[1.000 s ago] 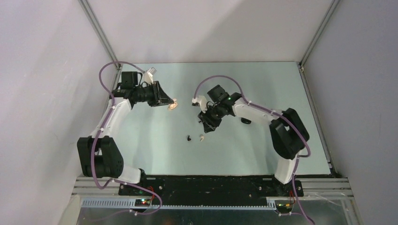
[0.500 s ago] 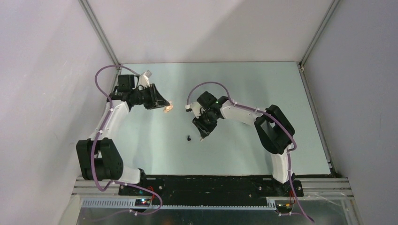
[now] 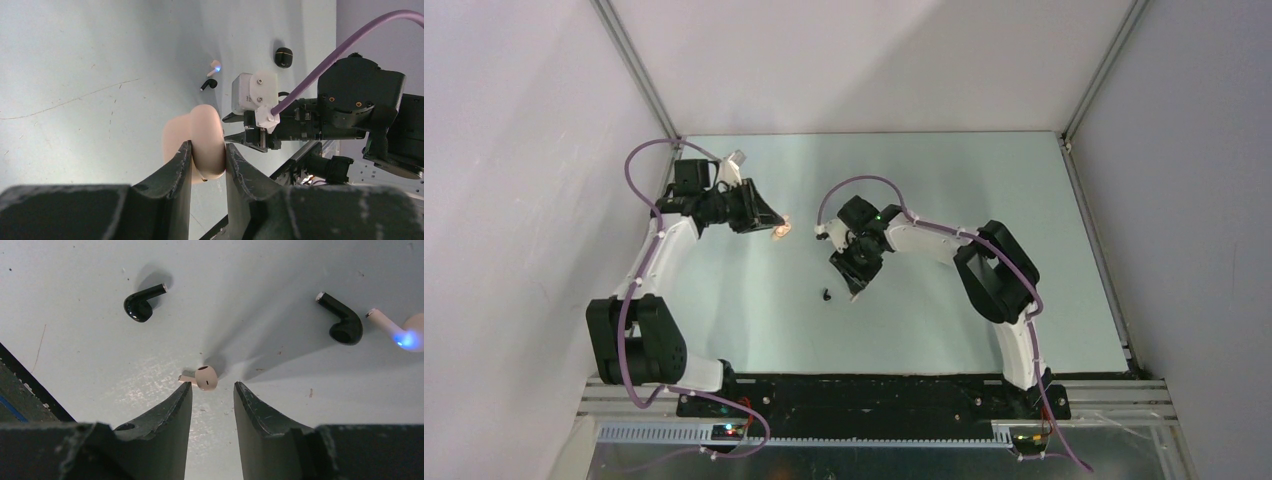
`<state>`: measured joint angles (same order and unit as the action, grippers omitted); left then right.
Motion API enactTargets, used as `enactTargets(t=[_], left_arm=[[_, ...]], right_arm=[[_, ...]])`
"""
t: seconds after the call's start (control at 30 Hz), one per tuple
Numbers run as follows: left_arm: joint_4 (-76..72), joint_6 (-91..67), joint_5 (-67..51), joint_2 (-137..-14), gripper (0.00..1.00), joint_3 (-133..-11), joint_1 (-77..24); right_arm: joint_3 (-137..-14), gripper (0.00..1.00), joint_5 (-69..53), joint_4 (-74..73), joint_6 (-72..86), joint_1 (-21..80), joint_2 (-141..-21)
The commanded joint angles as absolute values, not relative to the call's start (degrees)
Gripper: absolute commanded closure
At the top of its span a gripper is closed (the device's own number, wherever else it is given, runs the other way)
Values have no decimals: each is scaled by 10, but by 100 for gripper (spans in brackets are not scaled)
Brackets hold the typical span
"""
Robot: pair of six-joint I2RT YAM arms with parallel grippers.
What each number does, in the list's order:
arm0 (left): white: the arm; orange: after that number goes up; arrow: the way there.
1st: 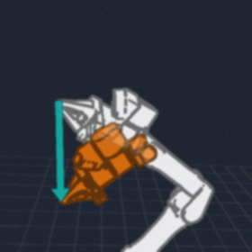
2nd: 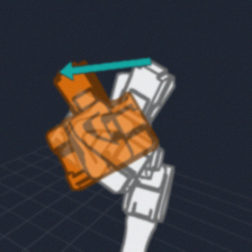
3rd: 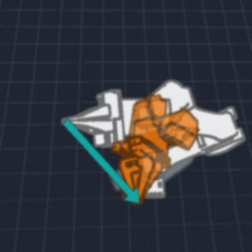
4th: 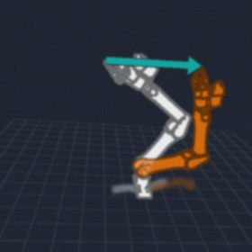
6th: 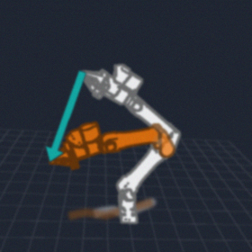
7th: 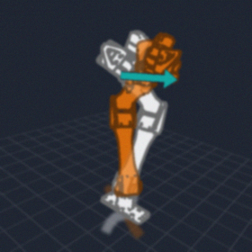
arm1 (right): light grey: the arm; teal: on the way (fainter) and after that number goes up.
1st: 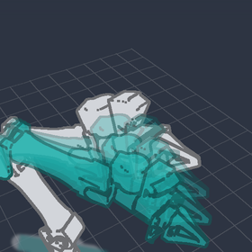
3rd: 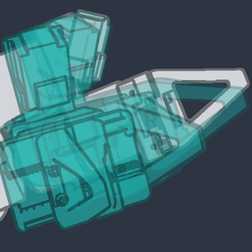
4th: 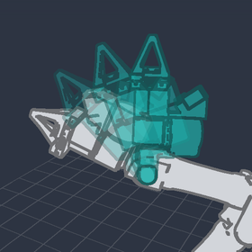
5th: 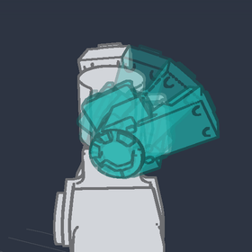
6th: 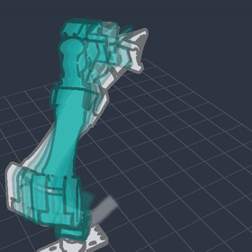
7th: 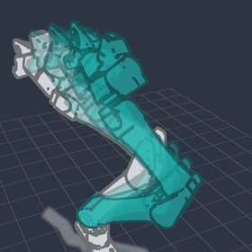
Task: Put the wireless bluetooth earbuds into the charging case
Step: Pick up the earbud from the center of the board.
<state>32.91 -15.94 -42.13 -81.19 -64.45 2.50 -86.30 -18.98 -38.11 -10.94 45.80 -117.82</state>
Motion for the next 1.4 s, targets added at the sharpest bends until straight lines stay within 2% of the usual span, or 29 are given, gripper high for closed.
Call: enactTargets(t=[0.0, 0.5, 0.8, 0.9, 1.13, 1.37], left_arm=[[320, -146, -422, -797, 100, -650, 31], [320, -146, -424, -807, 100, -656, 31], [319, -149, -429, -819, 100, -660, 32], [319, -150, -429, -828, 100, -663, 30], [319, -150, -441, -859, 100, -689, 9], [319, -149, -479, -932, 100, -761, -75]], right_arm=[[-892, 60, -188, -395, -110, 466, -1188], [-901, 67, -186, -409, -120, 471, -1208], [-900, 87, -194, -408, -137, 472, -1205], [-897, 90, -183, -407, -161, 471, -1188], [-814, 96, -160, -320, -328, 450, -1031], [-733, 99, -176, -233, -530, 409, -849]])
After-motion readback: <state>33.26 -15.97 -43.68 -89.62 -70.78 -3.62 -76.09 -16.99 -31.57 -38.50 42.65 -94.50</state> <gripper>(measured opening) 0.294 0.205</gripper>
